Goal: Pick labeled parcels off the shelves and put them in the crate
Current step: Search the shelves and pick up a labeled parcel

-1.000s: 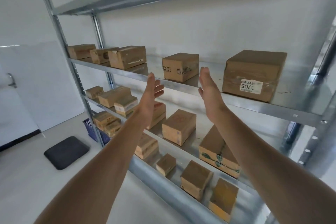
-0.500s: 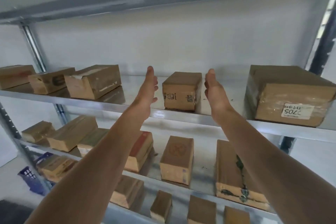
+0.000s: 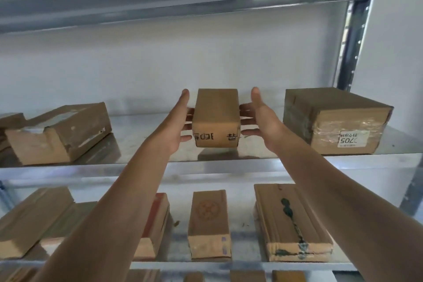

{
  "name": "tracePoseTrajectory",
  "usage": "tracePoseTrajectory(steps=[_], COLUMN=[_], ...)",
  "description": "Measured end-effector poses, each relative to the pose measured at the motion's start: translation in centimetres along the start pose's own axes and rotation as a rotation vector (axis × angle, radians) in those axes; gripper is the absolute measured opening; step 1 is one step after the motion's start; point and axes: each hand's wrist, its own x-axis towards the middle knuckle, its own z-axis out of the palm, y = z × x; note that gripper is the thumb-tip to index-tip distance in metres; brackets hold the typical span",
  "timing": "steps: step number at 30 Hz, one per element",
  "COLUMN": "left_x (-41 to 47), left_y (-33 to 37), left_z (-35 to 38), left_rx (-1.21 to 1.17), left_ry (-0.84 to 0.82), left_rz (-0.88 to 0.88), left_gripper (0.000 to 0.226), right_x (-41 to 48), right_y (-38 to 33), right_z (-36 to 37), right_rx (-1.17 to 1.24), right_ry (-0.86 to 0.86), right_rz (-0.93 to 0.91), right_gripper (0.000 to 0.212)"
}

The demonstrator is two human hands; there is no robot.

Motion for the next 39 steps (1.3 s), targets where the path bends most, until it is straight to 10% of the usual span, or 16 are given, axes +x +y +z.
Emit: tracePoseTrajectory(steps=[39], left_x=[0.0], left_y=[-2.1], left_z=[-3.3], left_rx=[-0.344], left_ry=[-0.066], left_rz=[0.123], left_gripper=[0.065], right_x=[-1.0], right_y=[0.2], right_z=[4.4], right_rx=[0.180], right_ry=[0.074], right_rz=[-0.044], right_gripper=[0.063])
